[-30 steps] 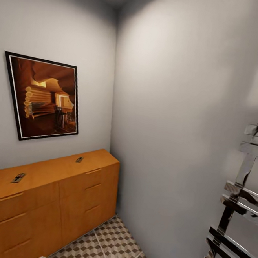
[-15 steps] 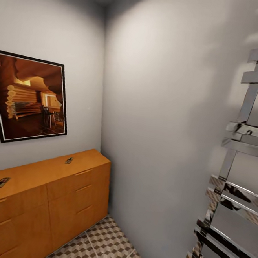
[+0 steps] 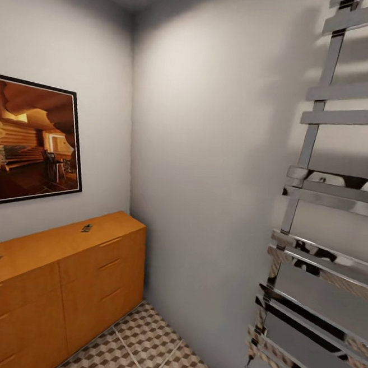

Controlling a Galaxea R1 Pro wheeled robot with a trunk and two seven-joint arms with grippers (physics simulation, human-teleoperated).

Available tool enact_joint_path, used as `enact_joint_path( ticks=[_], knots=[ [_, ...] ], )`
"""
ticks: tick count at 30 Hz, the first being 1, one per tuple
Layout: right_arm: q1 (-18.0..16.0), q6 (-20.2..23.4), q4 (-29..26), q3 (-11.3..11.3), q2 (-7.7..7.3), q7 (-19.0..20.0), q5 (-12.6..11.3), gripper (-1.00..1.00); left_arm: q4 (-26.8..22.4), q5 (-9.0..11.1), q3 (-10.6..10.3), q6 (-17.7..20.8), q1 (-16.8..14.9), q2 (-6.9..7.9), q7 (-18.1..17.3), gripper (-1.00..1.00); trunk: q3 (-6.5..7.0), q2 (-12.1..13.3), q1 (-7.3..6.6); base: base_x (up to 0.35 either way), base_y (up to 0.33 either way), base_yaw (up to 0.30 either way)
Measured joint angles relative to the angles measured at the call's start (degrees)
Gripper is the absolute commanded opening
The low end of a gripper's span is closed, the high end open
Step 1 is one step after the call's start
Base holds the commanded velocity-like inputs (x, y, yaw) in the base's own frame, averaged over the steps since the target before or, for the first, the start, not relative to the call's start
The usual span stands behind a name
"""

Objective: Take the four mousetraps from the cabinet in the bathroom and place them on the bathroom floor. Make sure all four end up on the same floor surface, and ensure that at least two of them are either under or directly next to the same bathroom sink.

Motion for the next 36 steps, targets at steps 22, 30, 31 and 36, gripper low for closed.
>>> enact_joint_path(
  ticks=[22, 30, 31, 36],
  knots=[
    [0.0, 0.1, 0.1, 0.0, -0.23, -0.5, -0.3, -1.0, -0.1, -0.1, -0.1, 0.0, 0.0, -1.9, 0.0, -1.0, 0.44, 0.0, -0.02, -0.117, 0.113, -0.201],
    [0.8, 0.2, 0.1, 0.0, -0.3, -0.5, -0.3, -1.0, -0.1, -0.1, -0.1, 0.0, 0.0, -1.91, 0.0, -1.0, 0.44, 0.0, -0.02, -0.001, 0.001, -0.109],
    [0.8, 0.2, 0.1, 0.0, -0.3, -0.5, -0.3, -1.0, -0.1, -0.1, -0.1, 0.0, 0.0, -1.91, 0.0, -1.0, 0.44, 0.0, -0.02, 0.0, 0.0, -0.244],
    [1.1, 0.2, 0.1, 0.0, -0.5, -0.5, -0.3, -1.0, -0.1, 0.0, 0.0, 0.1, 0.0, -1.92, -0.1, -1.0, 0.44, 0.0, -0.02, 0.0, 0.0, -0.27]
  ],
)
